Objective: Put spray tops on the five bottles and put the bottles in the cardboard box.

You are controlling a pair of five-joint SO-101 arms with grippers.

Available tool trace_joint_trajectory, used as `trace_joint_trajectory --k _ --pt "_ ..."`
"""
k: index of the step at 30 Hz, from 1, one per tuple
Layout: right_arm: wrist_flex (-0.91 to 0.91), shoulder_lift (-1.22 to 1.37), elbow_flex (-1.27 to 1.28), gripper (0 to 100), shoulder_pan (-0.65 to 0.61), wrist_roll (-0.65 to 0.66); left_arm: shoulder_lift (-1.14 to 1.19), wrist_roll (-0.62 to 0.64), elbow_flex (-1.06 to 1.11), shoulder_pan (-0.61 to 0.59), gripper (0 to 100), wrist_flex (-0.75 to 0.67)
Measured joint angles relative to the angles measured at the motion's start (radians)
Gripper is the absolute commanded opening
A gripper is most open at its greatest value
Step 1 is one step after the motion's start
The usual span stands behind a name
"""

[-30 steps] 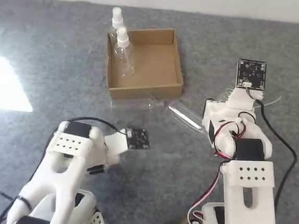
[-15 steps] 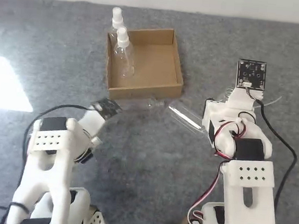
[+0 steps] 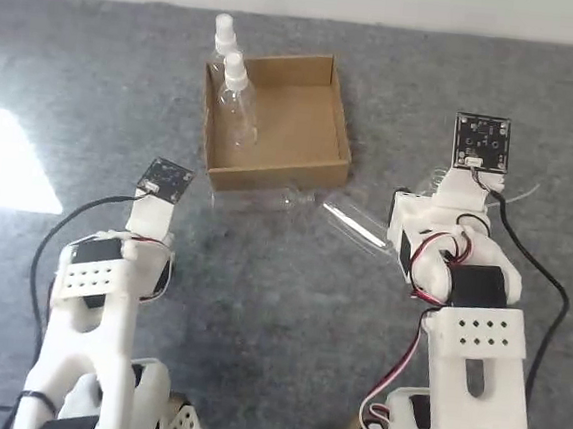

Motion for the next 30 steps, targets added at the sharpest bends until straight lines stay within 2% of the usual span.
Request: trace_joint_trajectory --k 3,10,17,24,30 --pt "0.000 0.000 0.000 19.4 0.000 -0.003 0.000 0.012 0.011 0.000 2 -0.014" --pt "0.000 0.000 0.000 19.4 0.000 -0.006 0.000 0.014 0.011 -0.005 18 -0.014" --pt "0.000 0.000 0.000 19.4 0.000 -0.006 0.000 0.014 0.009 -0.003 18 0.041" --pt "0.000 0.000 0.000 19.4 0.000 -0.006 0.000 0.014 -0.104 -0.003 18 0.199" --pt "0.000 0.000 0.000 19.4 0.000 -0.006 0.000 -0.060 -0.163 -0.003 18 0.301"
